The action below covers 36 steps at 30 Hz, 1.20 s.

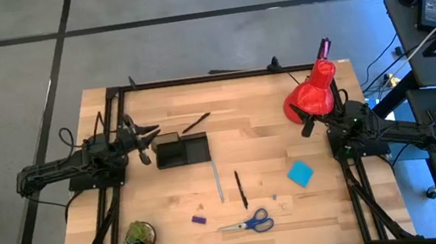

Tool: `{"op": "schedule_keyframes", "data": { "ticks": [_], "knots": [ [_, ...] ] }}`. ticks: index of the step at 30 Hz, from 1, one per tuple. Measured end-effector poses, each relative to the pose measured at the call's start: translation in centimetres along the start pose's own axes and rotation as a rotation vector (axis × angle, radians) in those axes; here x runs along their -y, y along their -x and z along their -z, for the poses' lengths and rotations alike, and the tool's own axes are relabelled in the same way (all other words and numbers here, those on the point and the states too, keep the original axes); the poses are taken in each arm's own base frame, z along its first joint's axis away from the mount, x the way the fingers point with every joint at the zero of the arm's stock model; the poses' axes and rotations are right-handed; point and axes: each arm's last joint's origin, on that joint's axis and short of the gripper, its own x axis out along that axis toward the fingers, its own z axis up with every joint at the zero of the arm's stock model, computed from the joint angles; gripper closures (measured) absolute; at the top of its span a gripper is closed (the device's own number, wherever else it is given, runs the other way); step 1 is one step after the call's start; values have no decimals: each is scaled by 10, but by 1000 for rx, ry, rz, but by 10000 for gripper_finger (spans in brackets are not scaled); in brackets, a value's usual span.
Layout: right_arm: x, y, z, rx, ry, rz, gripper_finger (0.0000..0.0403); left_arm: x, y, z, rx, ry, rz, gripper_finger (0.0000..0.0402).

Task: Pick and place office supplies into organizer
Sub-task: Put the top black pen into the black desk organizer

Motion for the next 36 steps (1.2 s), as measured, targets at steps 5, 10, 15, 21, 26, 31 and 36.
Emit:
{"op": "schedule_keyframes", "data": {
  "ticks": [5,10,15,21,26,31,36],
  "knots": [
    [0,0,0,0,0,0,208,2,0,0,6,6,53,290],
    [0,0,-1,5,-19,0,208,2,0,0,4,31,53,252],
    [0,0,-1,9,-145,-1,208,2,0,1,-8,-2,54,235],
    [0,0,0,0,-211,0,208,2,0,1,-7,-5,54,233],
    [0,0,0,0,-242,-1,208,2,0,1,-8,44,54,233],
    [0,0,0,-1,-263,-16,208,1,0,1,-11,45,30,237],
    [-4,0,0,-8,-210,-147,208,1,0,1,-12,47,25,240]
  ]
}}
